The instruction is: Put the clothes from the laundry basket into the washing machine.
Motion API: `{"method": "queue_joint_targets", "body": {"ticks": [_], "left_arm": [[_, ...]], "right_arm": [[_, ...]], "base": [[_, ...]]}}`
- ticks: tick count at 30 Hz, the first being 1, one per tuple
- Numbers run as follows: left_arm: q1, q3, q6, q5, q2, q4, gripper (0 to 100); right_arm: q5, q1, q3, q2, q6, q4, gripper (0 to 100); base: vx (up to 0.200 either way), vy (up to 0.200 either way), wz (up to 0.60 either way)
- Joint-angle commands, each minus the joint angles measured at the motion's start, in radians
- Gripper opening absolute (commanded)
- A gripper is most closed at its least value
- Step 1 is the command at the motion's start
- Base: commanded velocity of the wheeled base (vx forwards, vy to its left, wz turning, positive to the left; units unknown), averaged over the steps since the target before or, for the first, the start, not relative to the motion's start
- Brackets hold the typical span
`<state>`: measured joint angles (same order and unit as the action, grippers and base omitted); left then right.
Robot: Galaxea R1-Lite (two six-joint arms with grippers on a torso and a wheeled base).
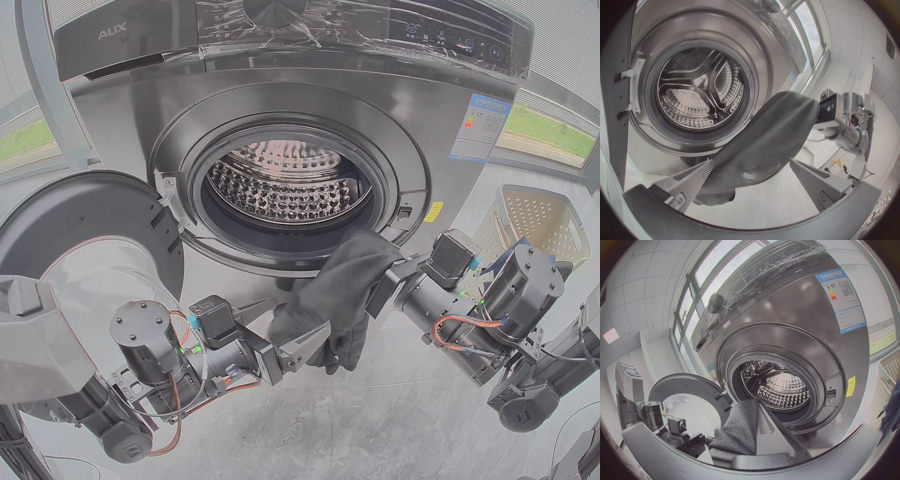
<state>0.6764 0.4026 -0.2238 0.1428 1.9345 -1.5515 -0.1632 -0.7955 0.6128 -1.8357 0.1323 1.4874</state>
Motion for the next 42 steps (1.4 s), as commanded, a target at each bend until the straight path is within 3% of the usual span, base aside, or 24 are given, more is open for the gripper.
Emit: {"method": "queue_joint_targets", "body": {"ticks": [1, 12, 28, 38, 42], "left_arm": [[0.000, 0.007, 0.001, 0.001, 0.086, 0.001, 100], [0.005, 0.018, 0.008, 0.008, 0.153, -0.001, 100], [0.003, -0.022, 0.014, 0.006, 0.248, -0.001, 100], [-0.001, 0.088, 0.021, -0.008, 0.374, -0.001, 100], [-0.001, 0.170, 0.020, -0.040, 0.417, -0.001, 100]], "right_arm": [[0.001, -0.001, 0.008, 0.000, 0.000, -0.003, 0], [-0.004, 0.001, 0.050, -0.014, 0.000, -0.016, 0], [-0.007, 0.013, 0.197, -0.074, 0.001, -0.090, 0], [-0.007, -0.002, 0.191, -0.065, 0.001, -0.088, 0], [-0.009, -0.011, 0.185, -0.063, 0.001, -0.082, 0]], "base": [[0.000, 0.000, 0.00], [0.000, 0.000, 0.00], [0.000, 0.000, 0.00], [0.000, 0.000, 0.00], [0.000, 0.000, 0.00]]}}
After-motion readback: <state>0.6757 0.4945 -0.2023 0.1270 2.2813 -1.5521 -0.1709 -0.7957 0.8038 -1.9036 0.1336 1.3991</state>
